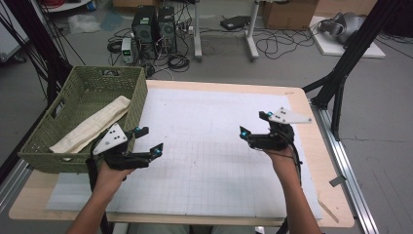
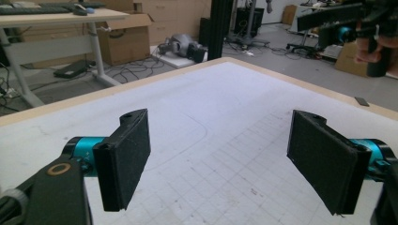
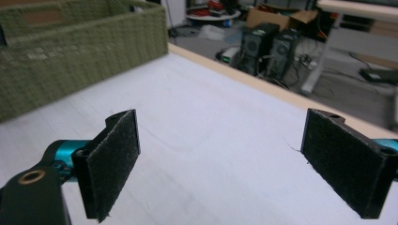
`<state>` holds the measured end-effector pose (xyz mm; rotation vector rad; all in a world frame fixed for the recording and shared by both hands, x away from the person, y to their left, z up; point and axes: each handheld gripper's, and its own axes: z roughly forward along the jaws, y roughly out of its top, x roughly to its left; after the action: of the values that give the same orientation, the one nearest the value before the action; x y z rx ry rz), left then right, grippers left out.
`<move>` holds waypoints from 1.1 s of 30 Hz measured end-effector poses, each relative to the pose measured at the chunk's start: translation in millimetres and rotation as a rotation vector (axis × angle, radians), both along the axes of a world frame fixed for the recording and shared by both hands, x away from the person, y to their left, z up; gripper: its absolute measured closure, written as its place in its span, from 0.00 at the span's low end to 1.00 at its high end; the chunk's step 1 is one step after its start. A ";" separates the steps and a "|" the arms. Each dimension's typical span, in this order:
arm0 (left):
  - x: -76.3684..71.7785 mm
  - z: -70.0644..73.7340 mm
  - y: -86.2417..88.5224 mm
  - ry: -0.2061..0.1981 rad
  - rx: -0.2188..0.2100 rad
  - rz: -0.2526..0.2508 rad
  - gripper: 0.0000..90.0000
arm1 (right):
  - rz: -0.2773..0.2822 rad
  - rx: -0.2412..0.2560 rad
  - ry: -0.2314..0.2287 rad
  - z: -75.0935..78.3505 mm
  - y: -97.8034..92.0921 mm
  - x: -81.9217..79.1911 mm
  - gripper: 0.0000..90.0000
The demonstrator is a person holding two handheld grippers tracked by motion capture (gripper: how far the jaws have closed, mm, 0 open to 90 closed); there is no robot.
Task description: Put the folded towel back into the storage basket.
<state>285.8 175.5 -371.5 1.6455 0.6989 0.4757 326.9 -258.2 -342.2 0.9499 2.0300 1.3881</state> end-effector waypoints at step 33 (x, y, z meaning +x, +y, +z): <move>-4.5 -32.7 -23.3 0.021 0.061 -0.028 0.25 | -0.153 -0.054 -0.003 -55.8 -46.4 -63.7 0.12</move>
<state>281.3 152.2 -404.2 1.7173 0.6819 0.4646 263.2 -304.6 -398.0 1.0547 1.9385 1.2474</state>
